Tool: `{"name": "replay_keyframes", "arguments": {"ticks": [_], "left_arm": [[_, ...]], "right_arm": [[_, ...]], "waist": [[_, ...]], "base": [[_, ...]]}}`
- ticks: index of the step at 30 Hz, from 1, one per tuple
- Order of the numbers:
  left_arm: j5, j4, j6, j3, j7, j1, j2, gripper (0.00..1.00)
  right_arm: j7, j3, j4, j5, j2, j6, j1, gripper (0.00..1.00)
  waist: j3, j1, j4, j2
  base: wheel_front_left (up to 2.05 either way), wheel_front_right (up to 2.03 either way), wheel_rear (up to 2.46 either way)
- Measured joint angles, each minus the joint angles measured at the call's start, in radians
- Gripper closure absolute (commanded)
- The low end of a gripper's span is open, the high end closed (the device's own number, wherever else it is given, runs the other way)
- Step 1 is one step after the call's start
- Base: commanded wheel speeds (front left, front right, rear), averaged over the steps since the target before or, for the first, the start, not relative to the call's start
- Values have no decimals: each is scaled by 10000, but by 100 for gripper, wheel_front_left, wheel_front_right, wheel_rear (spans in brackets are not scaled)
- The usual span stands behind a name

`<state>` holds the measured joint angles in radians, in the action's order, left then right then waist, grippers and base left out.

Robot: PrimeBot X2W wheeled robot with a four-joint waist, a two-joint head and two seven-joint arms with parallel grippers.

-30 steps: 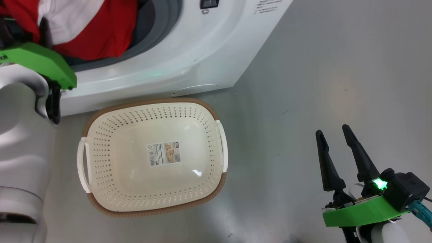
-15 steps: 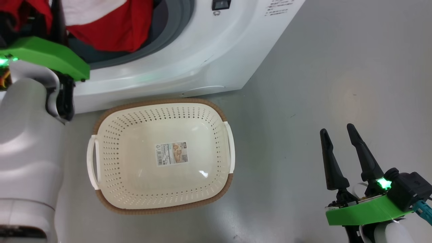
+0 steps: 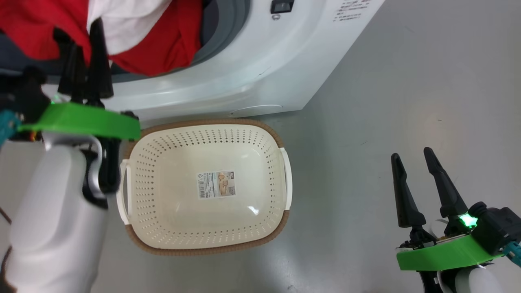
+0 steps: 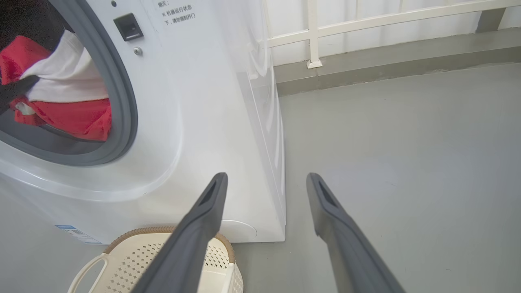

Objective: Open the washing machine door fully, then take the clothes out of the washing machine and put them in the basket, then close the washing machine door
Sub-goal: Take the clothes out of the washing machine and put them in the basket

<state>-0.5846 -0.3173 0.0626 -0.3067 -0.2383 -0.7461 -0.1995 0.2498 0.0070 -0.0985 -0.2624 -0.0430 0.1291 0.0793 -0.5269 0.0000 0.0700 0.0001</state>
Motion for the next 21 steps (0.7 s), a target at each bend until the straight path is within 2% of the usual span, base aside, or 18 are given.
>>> {"name": "replay_keyframes", "arguments": {"ticks": [9, 21], "left_arm": [[140, 3066, 849, -121, 253, 1832, -284, 100], [426, 5101, 1611, -892, 871, 3649, -290, 100]], "right_arm": [[0, -144, -79, 2, -2, 0, -4, 0], [0, -184, -104, 2, -8, 0, -6, 0]], "waist": [[-44, 0, -127, 0], [-19, 0, -236, 0]], "base": [[0, 0, 0], [0, 0, 0]]}}
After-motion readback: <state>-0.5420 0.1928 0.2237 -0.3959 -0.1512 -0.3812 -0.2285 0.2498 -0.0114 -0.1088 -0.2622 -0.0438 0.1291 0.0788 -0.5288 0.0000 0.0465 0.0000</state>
